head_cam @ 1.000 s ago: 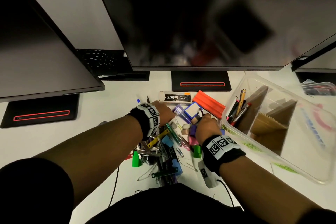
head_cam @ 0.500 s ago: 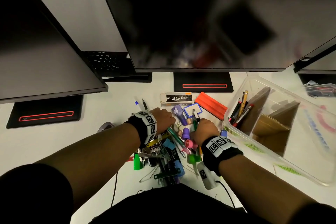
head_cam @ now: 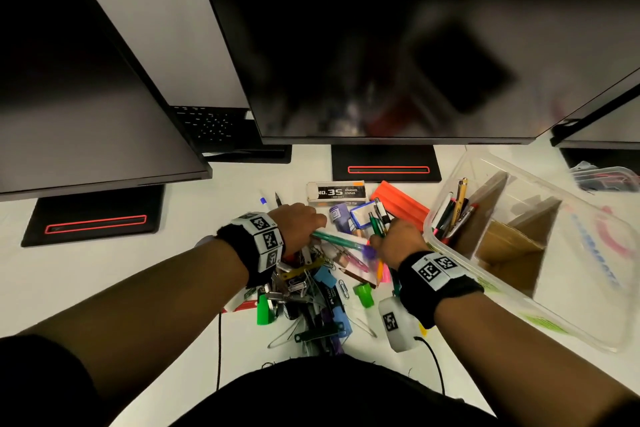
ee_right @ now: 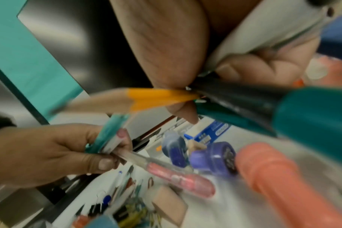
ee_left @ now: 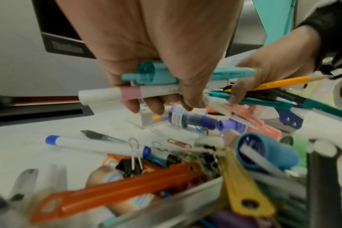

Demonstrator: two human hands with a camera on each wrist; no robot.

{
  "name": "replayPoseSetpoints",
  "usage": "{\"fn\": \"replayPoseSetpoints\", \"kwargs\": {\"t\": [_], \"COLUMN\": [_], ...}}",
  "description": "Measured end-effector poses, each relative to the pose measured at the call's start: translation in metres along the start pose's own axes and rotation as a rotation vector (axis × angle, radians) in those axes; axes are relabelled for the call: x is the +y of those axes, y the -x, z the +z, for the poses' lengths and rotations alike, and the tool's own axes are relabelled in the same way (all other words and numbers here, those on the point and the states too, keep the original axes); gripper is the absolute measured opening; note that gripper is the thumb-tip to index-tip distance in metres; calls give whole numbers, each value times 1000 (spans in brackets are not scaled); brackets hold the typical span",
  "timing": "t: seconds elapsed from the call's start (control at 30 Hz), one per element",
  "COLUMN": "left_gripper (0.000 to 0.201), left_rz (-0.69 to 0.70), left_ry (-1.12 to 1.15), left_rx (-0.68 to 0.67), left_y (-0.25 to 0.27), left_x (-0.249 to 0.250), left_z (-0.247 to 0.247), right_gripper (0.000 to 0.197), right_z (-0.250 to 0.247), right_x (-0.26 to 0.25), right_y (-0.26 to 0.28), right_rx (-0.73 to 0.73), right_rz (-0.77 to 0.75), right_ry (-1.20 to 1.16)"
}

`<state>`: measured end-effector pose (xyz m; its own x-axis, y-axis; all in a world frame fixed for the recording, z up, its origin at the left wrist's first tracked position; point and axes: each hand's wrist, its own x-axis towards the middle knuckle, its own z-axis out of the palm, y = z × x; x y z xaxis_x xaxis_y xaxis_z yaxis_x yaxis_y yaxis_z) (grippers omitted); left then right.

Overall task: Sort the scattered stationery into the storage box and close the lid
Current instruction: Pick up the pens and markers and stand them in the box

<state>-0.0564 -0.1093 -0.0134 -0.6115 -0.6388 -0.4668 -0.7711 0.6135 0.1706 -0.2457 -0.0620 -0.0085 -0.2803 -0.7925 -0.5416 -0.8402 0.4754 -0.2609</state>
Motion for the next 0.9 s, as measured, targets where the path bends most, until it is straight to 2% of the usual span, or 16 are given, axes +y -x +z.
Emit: {"fn": "replayPoseSetpoints", "kwargs": {"t": [0.1, 0.3, 0.43, 0.5, 0.57, 0.63, 0.73, 0.8, 0.9], "left_gripper": [27, 23, 25, 18, 13, 15, 15, 14, 14], "left_rz": [-46, -221, -318, -380, -431, -437, -382, -372, -350], "left_ry": [148, 481, 741, 973, 1259, 1440, 1493, 1495, 1451], "left_rx": [-29, -44, -18, -23, -4, 23, 34, 44, 54], "left_y": [9, 19, 24, 27, 30, 32, 30, 26, 20], "left_x": [-1, -6, -7, -6, -2, 3, 16, 24, 38], "left_z": [-10, -14, -19, -22, -27, -31, -44, -51, -60], "right_gripper": [29, 22, 27, 32, 29, 22, 11, 8, 10], "right_z": [-5, -7, -14, -20, -28, -39, -61, -76, -96], "right_x": [3, 7, 0, -4, -7, -9, -8, -2, 21], "right_y": [0, 7, 19, 24, 28, 33, 44, 46, 37], "right_rx": [-42, -74, -89, -101, -85, -66, -138, -170, -33], "right_rz": [20, -24, -91, -128, -150, -152, -135, -124, -57], "right_ry": [-121, -438, -539, -611, -666, -771, -1096, -1221, -1261]}}
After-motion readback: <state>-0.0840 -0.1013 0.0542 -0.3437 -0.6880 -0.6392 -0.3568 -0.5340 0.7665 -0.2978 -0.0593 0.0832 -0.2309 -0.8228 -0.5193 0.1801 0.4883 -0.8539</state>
